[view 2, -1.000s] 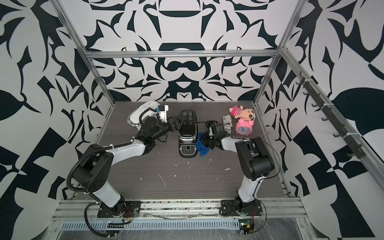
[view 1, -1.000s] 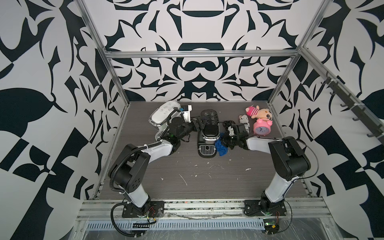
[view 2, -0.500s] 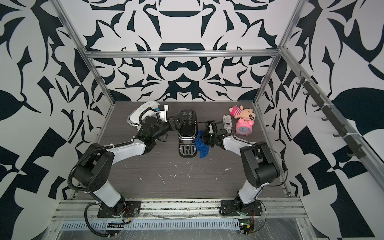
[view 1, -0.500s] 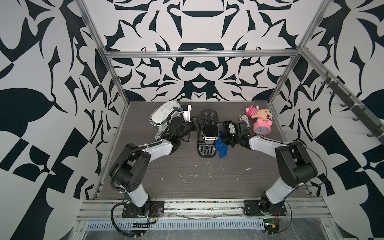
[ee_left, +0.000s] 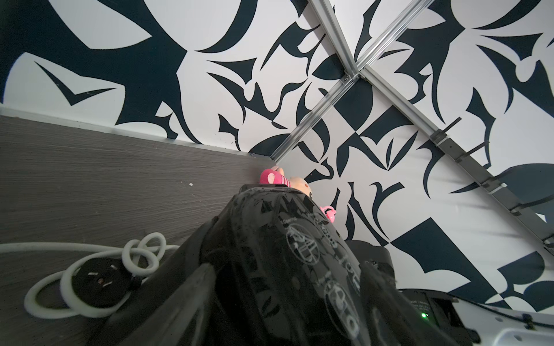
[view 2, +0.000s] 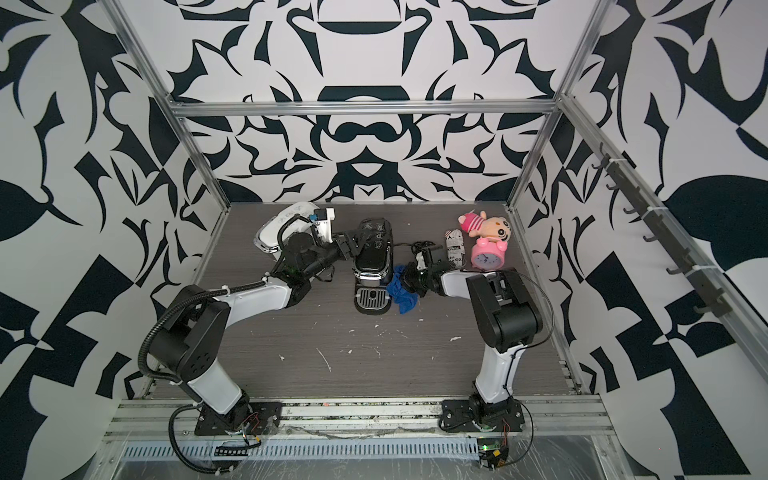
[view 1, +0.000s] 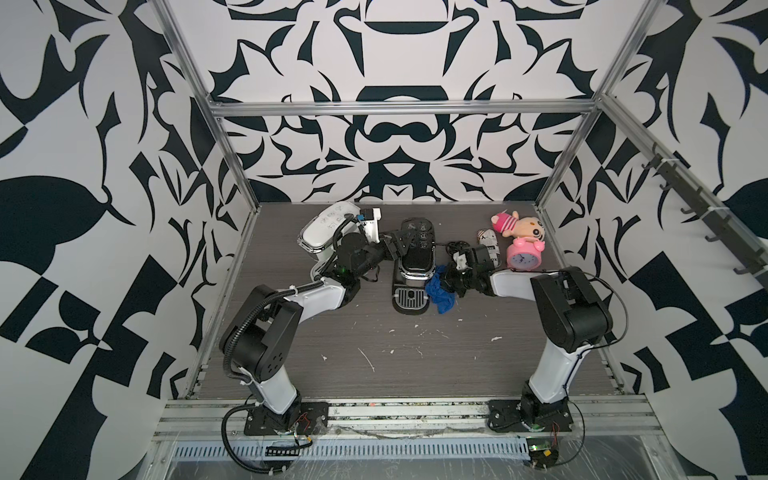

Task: Wipe the surface of a coffee machine
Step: Wipe the dirt from the surface of the coffee machine.

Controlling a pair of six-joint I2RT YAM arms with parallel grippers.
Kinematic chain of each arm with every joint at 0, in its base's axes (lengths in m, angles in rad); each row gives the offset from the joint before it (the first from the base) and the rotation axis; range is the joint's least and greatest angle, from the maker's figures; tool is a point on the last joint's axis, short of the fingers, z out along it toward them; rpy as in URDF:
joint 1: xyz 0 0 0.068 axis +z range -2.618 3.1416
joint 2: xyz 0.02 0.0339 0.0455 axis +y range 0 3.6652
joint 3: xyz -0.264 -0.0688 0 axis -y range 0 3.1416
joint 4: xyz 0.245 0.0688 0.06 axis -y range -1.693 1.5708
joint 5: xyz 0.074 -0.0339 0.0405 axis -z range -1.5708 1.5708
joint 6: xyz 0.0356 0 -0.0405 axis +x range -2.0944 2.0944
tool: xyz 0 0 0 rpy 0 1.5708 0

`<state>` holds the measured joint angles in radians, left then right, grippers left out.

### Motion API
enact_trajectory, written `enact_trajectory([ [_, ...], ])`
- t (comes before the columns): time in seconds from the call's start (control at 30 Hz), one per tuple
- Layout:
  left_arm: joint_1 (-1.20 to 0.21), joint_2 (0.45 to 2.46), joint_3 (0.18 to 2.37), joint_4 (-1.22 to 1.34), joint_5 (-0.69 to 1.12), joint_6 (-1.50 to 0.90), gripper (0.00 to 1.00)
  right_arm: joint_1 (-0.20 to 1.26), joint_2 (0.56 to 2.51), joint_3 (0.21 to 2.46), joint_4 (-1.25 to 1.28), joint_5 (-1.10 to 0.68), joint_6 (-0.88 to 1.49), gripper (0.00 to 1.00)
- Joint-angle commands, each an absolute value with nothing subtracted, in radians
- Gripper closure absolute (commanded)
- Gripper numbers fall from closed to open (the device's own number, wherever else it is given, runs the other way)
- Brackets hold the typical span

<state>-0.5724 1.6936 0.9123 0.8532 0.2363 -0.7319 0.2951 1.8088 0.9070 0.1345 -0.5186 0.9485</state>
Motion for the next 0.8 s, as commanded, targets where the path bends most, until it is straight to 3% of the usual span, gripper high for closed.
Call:
enact_trajectory([
  [0.0, -0.594, 1.747, 0.872, 0.719, 0.275, -0.696, 0.22, 0.342, 1.665, 1.036, 0.1, -0.578, 0.924, 1.0],
  [0.23, -0.595, 1.756, 0.861, 0.742, 0.273, -0.708, 0.22, 0.342, 1.535, 1.153, 0.065, -0.543, 0.925, 1.0],
  [0.77, -0.594, 1.772, 0.874, 0.749, 0.279, -0.715, 0.22, 0.342, 1.671, 1.009, 0.157, -0.576, 0.955, 1.0],
])
